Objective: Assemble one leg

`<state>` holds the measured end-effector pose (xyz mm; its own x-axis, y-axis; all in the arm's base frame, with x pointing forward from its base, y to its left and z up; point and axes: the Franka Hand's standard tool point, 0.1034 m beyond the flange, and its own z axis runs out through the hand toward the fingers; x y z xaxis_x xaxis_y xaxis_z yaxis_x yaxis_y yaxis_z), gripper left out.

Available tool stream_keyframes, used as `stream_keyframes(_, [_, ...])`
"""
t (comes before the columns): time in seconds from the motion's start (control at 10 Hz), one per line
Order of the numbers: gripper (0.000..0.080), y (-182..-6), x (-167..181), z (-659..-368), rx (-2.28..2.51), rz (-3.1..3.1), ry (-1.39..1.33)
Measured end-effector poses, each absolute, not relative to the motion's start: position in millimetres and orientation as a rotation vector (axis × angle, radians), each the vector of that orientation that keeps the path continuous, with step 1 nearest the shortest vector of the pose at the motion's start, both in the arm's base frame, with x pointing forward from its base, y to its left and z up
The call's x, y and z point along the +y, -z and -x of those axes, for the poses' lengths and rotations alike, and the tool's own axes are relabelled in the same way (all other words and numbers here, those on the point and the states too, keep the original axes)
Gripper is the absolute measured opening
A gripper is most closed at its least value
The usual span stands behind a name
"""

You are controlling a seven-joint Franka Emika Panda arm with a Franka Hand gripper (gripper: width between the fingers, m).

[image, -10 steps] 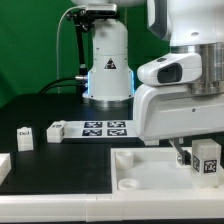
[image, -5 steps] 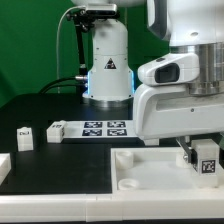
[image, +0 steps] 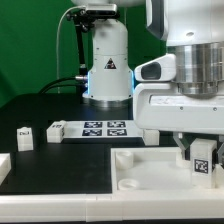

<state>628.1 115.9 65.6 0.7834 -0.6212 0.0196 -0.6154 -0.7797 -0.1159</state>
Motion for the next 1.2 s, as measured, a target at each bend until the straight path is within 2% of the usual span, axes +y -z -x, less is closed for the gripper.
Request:
stream_keyframes(0.6, [0.0291,-64.8,120.2,-625.0,1.929,2.319,-0.01])
stream_keyframes(0.9, [0.0291,-64.7,120.5,-625.5,2.199,2.042,-0.052])
stream_keyframes(1.0, [0.0291,-64.6,120.4,-625.5,2.16,2.083,-0.048])
stream_keyframes(1.1, [0.037,-64.5,120.4,-625.4,2.111,2.131,-0.044])
stream_keyframes(1.2, [0.037,-64.4,121.0,-625.3,2.105,2.137,-0.044])
